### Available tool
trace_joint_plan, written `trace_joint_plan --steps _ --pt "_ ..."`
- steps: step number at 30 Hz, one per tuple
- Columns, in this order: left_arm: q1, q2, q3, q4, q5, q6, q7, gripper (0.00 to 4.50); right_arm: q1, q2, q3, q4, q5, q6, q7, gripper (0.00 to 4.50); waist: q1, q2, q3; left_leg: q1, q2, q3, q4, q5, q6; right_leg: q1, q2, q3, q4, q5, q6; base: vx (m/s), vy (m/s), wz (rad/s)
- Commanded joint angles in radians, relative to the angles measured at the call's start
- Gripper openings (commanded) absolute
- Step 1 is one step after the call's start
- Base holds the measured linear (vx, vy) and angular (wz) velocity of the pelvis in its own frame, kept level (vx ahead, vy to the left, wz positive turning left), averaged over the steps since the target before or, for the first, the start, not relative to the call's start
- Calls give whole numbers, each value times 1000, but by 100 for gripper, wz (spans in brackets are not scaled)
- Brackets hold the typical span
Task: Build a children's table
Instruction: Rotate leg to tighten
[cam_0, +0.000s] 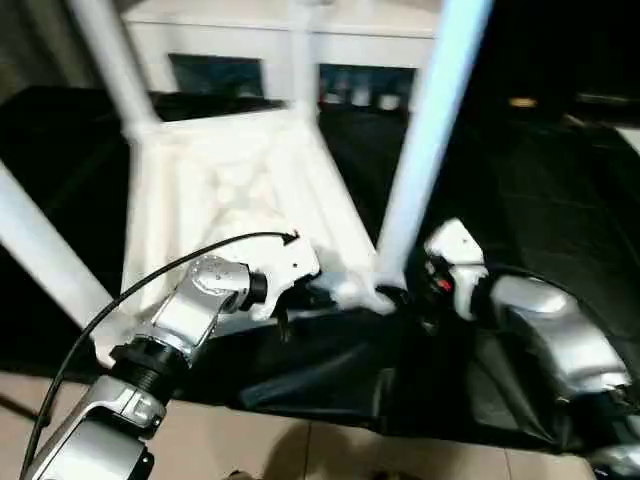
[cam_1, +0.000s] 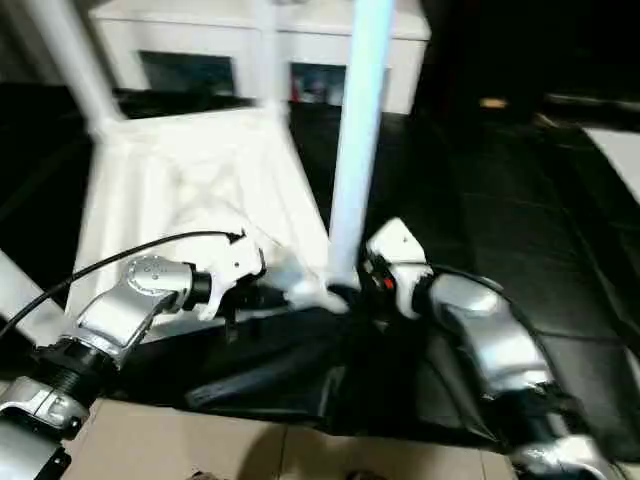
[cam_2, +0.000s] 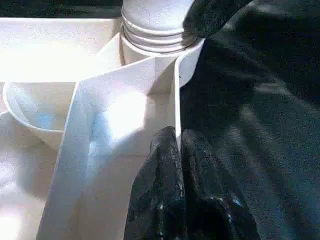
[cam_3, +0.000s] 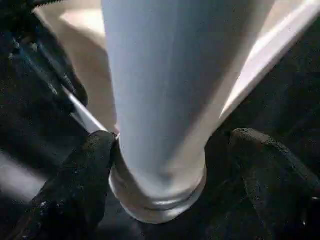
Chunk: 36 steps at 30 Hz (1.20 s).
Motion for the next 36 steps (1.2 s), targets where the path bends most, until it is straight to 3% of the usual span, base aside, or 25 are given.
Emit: trace_joint_plan --steps 1,7,21,30,32,35,36 --pt "-14 7 -9 -82 -50 4 -57 0 12 -19 11 -32 18 13 49 391 -2 -10 -66 23 19 0 -73 -239 69 58 -18 29 -47 -207 -250 0 0 0" --pt "-14 10 -6 -94 -55 21 -78 0 15 -26 24 -39 30 32 95 391 -1 -10 -65 22 18 0 -75 -243 57 54 -17 30 -51 -242 -227 0 0 0" --pt "-9 17 -5 -105 -48 44 -92 0 16 -31 8 -8 30 42 113 277 1 -12 -71 17 15 0 -68 -179 76 61 -17 29 -42 -179 -239 0 0 0" --pt "-5 24 -12 -109 -47 54 -104 0 19 -38 14 -6 24 39 120 267 2 -11 -71 18 15 0 -68 -189 73 61 -17 29 -43 -197 -237 0 0 0" --pt "-10 -10 -17 -57 3 70 -6 0 -8 31 0 94 -48 44 -65 264 -4 -11 -67 16 15 1 -69 -195 63 57 -16 29 -47 -212 -238 0 0 0" --pt "-46 -112 2 69 71 88 222 0 -52 173 -56 198 -102 112 -363 263 -16 -12 -65 14 9 -2 -72 -230 27 57 -13 25 -53 -287 -211 0 0 0" --pt "-61 -143 12 106 80 98 281 0 -66 213 -76 221 -109 138 -446 262 -24 -12 -60 20 6 -4 -75 -286 0 51 -14 22 -65 -386 -182 -51 1 -3"
